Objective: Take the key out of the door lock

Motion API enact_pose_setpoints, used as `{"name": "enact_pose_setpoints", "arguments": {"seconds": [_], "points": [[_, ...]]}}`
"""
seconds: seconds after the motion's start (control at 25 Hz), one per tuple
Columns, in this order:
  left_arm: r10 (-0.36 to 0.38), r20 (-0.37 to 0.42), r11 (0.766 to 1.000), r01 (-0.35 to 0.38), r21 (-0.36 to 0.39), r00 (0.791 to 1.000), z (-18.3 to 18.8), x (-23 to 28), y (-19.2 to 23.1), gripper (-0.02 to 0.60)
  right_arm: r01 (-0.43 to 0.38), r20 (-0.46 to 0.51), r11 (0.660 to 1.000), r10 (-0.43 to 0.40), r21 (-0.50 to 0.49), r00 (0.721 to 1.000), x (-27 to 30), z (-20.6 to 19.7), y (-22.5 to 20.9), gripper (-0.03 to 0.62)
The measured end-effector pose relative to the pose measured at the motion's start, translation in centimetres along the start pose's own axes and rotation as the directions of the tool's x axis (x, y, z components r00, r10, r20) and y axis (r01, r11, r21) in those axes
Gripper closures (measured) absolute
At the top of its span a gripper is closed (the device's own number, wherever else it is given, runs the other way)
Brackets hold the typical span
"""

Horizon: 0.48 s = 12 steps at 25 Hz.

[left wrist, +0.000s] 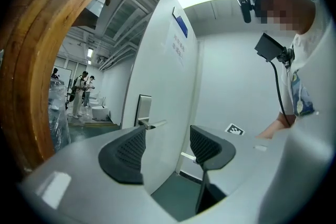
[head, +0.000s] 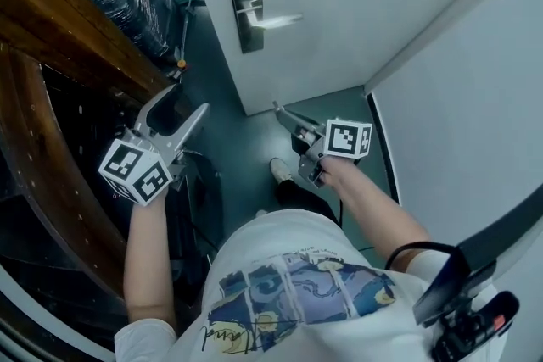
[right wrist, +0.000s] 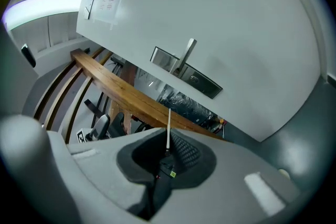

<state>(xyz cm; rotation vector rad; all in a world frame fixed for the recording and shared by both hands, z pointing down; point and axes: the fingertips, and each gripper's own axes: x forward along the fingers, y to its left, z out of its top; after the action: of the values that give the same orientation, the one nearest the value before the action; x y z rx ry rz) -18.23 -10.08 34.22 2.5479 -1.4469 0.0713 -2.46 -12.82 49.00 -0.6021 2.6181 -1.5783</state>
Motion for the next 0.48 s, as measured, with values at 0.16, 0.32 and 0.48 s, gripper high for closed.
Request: {"name": "enact_pose_setpoints", "arguments": {"seconds": [0.16,0.32,0.48], "points": [[-0.006,-0.028,1.000,0.006,-0.011,1.000,-1.8,-2.5,-3.1,0.327,-0.007,-0.012,0.998,0.006,-0.063,1.000,-1.1,-1.4,1.6,0.568],[-0.019,-0.051,0.999,0.017,-0.039,0.999,-2.9,-4.1,-6.2,0.330,-0.017,-0.034,0.991,0.013,-0.135,0.999,-2.4,-2.6,3.6,0.568],[-0.036,-0.053,0.997,0.032,-0.064,0.998,-4.4,-5.5,-8.7,0.342,-0.023,-0.050,0.986,0.015,-0.168,0.999,-3.8,-3.9,5.0,0.568]]}}
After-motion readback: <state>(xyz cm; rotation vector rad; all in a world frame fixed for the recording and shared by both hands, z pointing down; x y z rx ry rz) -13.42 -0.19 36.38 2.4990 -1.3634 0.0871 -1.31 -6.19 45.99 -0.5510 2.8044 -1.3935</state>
